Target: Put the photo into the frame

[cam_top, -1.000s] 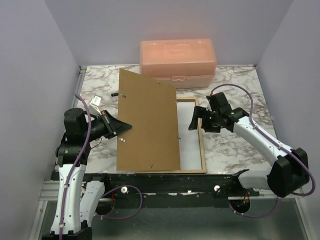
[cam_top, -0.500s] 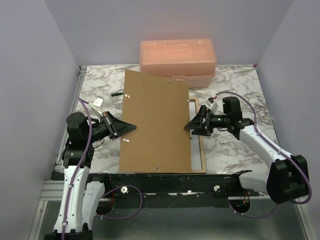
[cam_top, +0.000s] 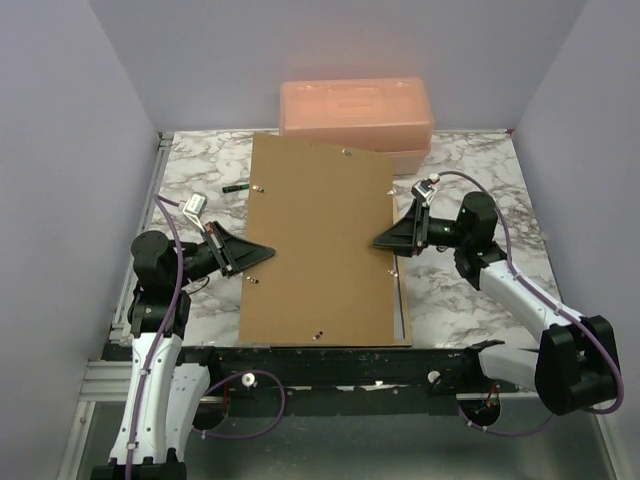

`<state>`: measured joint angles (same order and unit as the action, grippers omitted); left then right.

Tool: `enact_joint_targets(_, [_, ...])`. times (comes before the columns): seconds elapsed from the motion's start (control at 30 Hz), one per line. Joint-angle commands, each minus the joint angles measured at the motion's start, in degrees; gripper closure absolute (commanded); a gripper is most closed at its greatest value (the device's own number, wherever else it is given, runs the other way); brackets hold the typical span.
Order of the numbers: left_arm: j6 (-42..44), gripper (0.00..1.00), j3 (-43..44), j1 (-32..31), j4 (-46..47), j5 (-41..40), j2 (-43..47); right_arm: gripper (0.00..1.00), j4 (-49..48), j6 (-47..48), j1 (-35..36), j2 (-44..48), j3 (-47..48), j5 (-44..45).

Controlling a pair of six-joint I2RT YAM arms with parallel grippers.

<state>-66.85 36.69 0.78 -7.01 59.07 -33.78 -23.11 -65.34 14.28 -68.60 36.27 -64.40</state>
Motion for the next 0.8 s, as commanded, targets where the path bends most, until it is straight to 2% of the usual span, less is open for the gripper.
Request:
enact_joint_targets(0.0, [-2.38, 1.00, -0.81, 0.33, 6.41, 1.73, 0.82, 0.52, -7.49, -5.77, -0.05, 3.00, 0.19, -3.64])
enact_joint_targets(0.37, [-3.20, 1.00, -1.68, 0.37, 8.06, 2.36, 0.21, 0.87, -16.22, -11.69, -0.07, 3.06, -0.78, -3.71])
enact_joint_targets(0.43, [-2.88, 1.00, -1.50, 0.34, 7.85, 2.55, 0.03, 0.98, -16.67, -11.88, -0.05, 2.89, -0.73, -3.64])
enact_joint_targets(0.53, [-2.14, 1.00, -1.44, 0.36, 7.11, 2.75, -0.23, 0.99, -16.64, -11.57, -0.05, 2.48, -0.49, -3.67])
enact_joint_targets(0.6, [-0.88, 0.90, -1.47, 0.36, 5.07, 2.42, -0.23, 0.99, -16.09, -10.44, -0.06, 2.03, -0.33, -3.64])
enact_joint_targets(0.7, [1.75, 0.66, -1.21, 0.32, 2.28, 1.52, -0.38, 1.00, -12.19, -6.84, -0.05, 1.33, -0.21, -2.62])
enact_joint_targets(0.77, [3.44, 0.56, -0.79, 0.37, 0.29, 1.13, -0.65, 0.99, -12.56, -6.65, -0.05, 0.86, -0.53, -2.58])
